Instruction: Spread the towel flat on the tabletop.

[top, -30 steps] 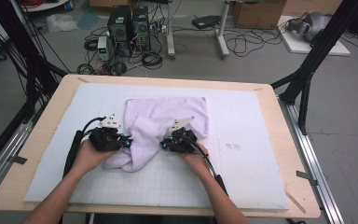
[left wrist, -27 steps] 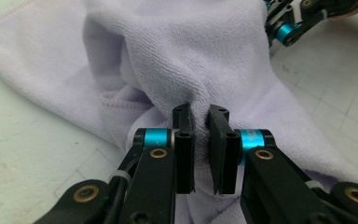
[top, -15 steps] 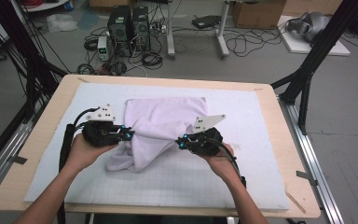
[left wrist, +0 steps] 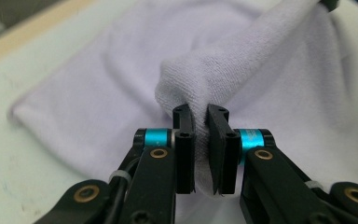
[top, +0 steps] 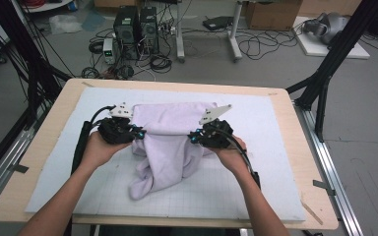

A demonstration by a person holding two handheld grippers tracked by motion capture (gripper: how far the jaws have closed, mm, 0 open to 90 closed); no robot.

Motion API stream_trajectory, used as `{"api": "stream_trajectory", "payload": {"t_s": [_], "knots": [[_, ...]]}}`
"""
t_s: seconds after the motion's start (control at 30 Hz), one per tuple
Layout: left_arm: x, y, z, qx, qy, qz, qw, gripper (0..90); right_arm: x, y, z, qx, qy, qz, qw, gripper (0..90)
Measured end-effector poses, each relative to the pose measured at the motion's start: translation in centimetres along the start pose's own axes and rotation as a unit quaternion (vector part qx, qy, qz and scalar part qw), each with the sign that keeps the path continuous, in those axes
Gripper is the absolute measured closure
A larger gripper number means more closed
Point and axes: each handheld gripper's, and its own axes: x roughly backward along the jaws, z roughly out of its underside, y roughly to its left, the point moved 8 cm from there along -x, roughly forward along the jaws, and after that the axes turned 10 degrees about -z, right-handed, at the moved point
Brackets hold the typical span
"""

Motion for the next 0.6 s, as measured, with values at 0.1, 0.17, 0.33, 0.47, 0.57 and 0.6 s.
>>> {"api": "stream_trajectory", "payload": {"t_s": [0.1, 0.17, 0.33, 0.47, 0.57, 0.6], "knots": [[-1.9, 0.7, 1.1, 0.010, 0.029, 0.007, 0.9995, 80.3, -2.2, -1.3, 0.8, -0.019, 0.016, -0.007, 0.9997, 84.7], [-2.0, 0.9, 1.1, 0.014, 0.026, 0.011, 0.9995, 76.7, -2.5, -1.8, 1.1, -0.028, 0.014, -0.005, 0.9995, 76.8], [0.6, 0.9, 0.6, 0.011, -0.007, 0.018, 0.9997, 59.3, -0.1, -1.1, 1.2, -0.035, -0.023, 0.002, 0.9991, 66.3], [2.8, 0.2, 1.1, 0.002, -0.038, 0.018, 0.9991, 55.4, 1.3, 0.9, 2.2, -0.029, -0.032, -0.003, 0.9991, 63.3], [3.1, -1.1, 2.4, 0.002, -0.047, 0.036, 0.9983, 55.8, 1.2, 3.0, 3.4, -0.025, -0.038, -0.017, 0.9988, 59.9], [2.9, -1.6, 2.9, 0.001, -0.046, 0.043, 0.9980, 56.6, 0.8, 3.5, 3.9, -0.025, -0.029, -0.020, 0.9991, 57.3]]}}
